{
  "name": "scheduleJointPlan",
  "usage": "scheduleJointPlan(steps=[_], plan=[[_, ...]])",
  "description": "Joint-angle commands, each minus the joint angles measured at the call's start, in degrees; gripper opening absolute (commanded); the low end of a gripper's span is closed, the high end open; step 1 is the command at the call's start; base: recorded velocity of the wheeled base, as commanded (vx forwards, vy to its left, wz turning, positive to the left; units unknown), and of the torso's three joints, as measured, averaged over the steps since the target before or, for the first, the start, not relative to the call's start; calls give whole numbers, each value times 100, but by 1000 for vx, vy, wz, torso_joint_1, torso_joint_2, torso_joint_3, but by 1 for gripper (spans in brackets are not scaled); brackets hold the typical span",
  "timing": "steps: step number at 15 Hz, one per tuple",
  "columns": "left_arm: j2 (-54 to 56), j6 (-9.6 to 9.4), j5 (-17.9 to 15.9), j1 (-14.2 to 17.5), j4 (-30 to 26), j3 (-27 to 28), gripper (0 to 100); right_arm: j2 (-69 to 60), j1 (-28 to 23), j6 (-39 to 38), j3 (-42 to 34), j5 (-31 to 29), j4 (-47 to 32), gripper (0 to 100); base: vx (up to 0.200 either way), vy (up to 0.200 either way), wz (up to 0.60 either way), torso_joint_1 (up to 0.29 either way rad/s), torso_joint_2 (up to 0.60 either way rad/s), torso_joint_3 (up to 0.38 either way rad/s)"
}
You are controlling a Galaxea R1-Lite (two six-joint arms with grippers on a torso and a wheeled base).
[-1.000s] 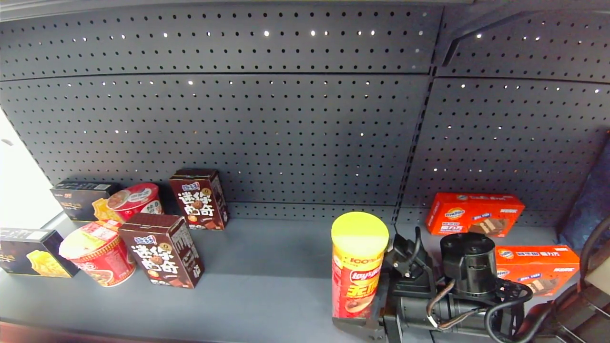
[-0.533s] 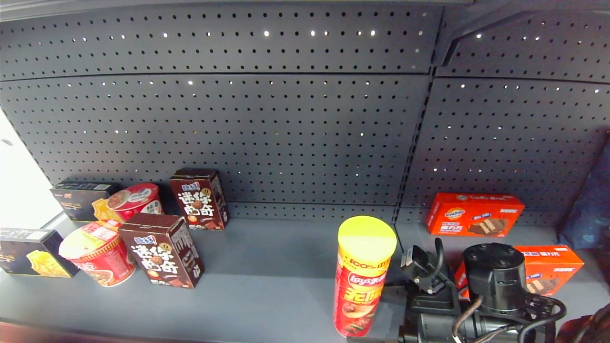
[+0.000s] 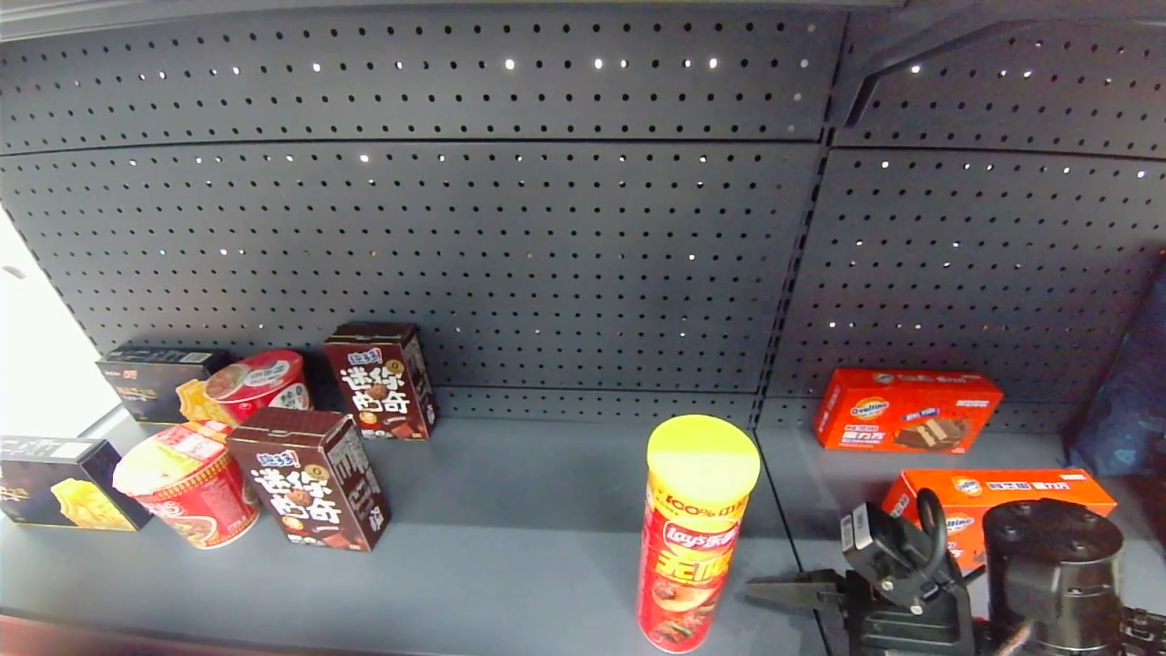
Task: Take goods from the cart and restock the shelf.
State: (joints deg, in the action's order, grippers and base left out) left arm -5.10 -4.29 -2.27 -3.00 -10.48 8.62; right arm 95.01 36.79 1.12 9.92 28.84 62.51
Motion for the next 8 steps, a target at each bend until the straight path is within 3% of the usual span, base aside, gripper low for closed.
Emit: scheduleJointPlan(steps=[1,2,4,5,6,8], plan=[[-9,-37,-2,1,20,140,0,-686,-40,-7,-298,-116,-2,100,0,0,0,0,0,0],[-9,-63,7,1,-6,289,0,-827,-93,-15,-324,-107,-2,100,0,0,0,0,0,0],[-273,-379,-37,10,-217,1265,0,-1495,-541,2,-447,-125,-20,100,0,0,0,0,0,0],[-475,-441,-116,-8,-402,1634,0,-1741,-726,-7,-518,-160,-46,100,0,0,0,0,0,0],[-818,-450,-599,-17,-745,2223,0,-2180,-840,2,-773,-283,-204,100,0,0,0,0,0,0],[-1406,-441,-1408,-8,-789,2645,0,-2602,-875,160,-992,-555,-688,100,0,0,0,0,0,0]])
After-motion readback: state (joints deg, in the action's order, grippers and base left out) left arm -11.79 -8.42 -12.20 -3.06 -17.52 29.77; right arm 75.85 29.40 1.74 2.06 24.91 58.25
